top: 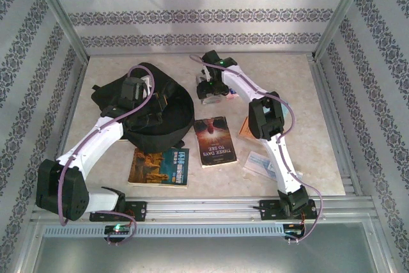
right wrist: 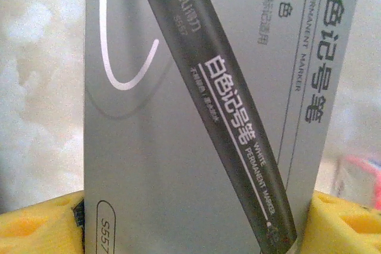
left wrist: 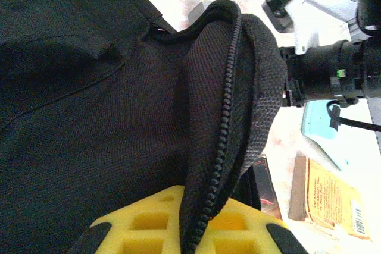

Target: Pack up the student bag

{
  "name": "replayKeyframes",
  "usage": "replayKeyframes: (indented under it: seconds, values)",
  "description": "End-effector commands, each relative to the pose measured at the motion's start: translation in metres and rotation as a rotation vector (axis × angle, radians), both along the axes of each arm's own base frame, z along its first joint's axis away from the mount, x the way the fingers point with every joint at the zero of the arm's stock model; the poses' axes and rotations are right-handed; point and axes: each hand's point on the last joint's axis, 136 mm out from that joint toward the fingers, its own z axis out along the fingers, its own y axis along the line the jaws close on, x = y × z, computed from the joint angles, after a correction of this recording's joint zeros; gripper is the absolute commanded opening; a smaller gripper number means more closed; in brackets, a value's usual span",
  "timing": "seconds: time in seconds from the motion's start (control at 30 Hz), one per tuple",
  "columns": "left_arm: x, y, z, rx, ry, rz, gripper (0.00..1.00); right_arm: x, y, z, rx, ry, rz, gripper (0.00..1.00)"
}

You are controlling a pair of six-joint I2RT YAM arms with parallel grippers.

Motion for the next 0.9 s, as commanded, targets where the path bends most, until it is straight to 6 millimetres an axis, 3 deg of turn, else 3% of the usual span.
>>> replayKeyframes:
  seconds: [0.0,0.2,0.33,0.47,0.7,0.87]
  values:
    - [0.008,0.007,0.022,-0.011,-0.069,0.025,0.0,-0.001,0.009,0.062,0.116,-0.079,-0.033,0.8]
    - [0.011,0.011,0.057,-0.008,-0.114,0.043,0.0,-0.021,0.004,0.12,0.161,-0.153,-0.041,0.82]
    - [0.014,0.007,0.08,-0.051,-0.14,0.041,0.0,-0.048,0.005,0.153,0.244,-0.177,-0.058,0.81]
    - [0.015,0.0,0.091,-0.075,-0.133,0.014,0.0,-0.079,0.015,0.186,0.361,-0.21,-0.039,0.79]
    - [0.015,-0.009,0.117,-0.087,-0.152,-0.041,0.0,-0.139,0.05,0.198,0.471,-0.159,0.096,0.76]
    - [0.018,-0.015,0.137,-0.103,-0.156,-0.07,0.0,-0.169,0.066,0.188,0.405,-0.147,0.232,0.76]
